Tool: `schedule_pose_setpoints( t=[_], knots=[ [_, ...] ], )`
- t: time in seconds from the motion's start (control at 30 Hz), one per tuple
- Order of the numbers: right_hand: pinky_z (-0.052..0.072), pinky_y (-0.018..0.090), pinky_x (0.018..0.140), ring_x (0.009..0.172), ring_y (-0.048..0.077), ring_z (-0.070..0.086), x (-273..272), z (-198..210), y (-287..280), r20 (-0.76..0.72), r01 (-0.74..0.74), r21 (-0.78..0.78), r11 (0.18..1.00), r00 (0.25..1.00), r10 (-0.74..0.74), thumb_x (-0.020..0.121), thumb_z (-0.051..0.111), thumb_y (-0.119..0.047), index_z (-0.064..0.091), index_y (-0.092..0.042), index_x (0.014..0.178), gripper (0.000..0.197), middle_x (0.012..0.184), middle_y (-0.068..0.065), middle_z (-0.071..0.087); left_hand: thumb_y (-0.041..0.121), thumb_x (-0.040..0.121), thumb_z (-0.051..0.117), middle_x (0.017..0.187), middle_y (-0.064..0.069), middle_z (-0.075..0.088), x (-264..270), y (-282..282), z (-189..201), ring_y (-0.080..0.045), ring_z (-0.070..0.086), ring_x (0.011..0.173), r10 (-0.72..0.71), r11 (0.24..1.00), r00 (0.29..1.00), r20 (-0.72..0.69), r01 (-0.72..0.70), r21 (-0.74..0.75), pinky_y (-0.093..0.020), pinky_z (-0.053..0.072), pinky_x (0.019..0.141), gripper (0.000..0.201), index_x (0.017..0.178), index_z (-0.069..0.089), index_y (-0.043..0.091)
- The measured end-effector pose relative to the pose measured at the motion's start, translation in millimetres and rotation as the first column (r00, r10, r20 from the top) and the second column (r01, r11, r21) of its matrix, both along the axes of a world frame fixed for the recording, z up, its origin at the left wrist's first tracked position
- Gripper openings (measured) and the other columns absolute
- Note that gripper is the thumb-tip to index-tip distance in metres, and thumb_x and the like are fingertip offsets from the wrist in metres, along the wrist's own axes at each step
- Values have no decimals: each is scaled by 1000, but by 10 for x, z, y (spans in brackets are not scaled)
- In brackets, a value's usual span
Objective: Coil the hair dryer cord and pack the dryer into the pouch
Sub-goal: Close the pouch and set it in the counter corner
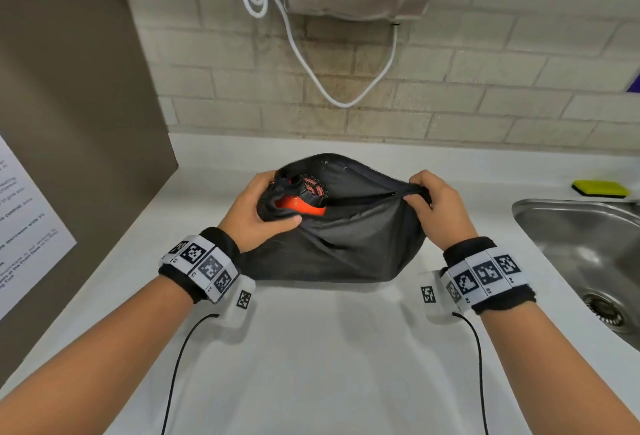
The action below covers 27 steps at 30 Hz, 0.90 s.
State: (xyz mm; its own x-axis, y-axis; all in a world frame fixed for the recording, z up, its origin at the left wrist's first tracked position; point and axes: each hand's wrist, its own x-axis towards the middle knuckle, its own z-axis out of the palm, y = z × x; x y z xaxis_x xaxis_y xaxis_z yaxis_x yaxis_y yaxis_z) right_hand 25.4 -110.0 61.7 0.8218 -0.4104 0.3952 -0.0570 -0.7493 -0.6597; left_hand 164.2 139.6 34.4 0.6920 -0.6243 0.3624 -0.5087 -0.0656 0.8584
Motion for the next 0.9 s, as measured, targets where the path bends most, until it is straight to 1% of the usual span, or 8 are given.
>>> schedule_pose_setpoints(
  t=[0.17,0.23,0.3,0.43,0.53,0.63,0.73,0.9],
  knots=[
    [33,25,73,81,19,45,-21,74,-39,-8,16,-83,996,1000,-17,85,57,-11,52,-9,88,6,83,3,50,35,69,65,86,20,61,25,11,167,-4,56,83,-36,996,999,34,39,-76,-15,42,84,14,78,54,38],
    [34,28,77,87,22,47,-34,117,-94,-38,54,-164,985,997,-61,85,59,-17,56,-6,90,12,85,2,49,33,69,64,72,18,60,56,28,240,-2,51,70,-61,989,998,3,61,-133,-12,42,75,18,67,47,27],
    [38,34,81,92,25,47,-46,152,-119,-35,108,-252,962,992,-120,85,60,-21,60,-5,89,16,87,4,48,33,69,63,65,17,57,86,38,289,2,46,63,-105,985,994,-7,103,-142,-10,40,69,23,61,42,29],
    [34,40,92,104,30,50,-36,183,3,-27,145,-435,889,984,-174,81,60,-16,60,-10,93,13,108,8,57,31,70,63,61,17,53,72,10,294,2,42,60,-136,985,990,29,139,-106,-10,37,66,31,62,35,21],
    [30,42,106,109,24,55,39,185,213,-200,-103,-394,913,980,24,84,58,-23,52,-22,119,35,116,0,63,32,70,63,61,16,49,14,-41,298,0,40,60,-139,986,989,42,142,-83,-11,37,66,28,60,37,29],
    [40,40,96,97,28,61,137,169,361,-266,-215,-350,912,956,123,89,54,-24,59,-17,109,22,101,4,70,23,74,71,59,12,44,-14,-43,317,-1,38,58,-85,996,985,148,81,30,-12,34,61,36,60,37,24],
    [42,46,93,96,28,60,155,220,349,-135,-166,-361,918,983,124,90,52,-19,66,-16,98,17,97,4,70,12,74,74,57,16,49,-1,14,350,-1,42,55,-50,990,974,222,19,141,-9,33,56,37,60,43,28],
    [43,46,91,97,30,58,205,230,345,-96,-133,-374,918,990,104,91,45,-9,65,-11,102,23,101,10,68,9,75,74,67,21,62,33,140,434,-1,54,65,-61,983,980,191,26,180,-11,43,66,35,68,60,40]
  ],
)
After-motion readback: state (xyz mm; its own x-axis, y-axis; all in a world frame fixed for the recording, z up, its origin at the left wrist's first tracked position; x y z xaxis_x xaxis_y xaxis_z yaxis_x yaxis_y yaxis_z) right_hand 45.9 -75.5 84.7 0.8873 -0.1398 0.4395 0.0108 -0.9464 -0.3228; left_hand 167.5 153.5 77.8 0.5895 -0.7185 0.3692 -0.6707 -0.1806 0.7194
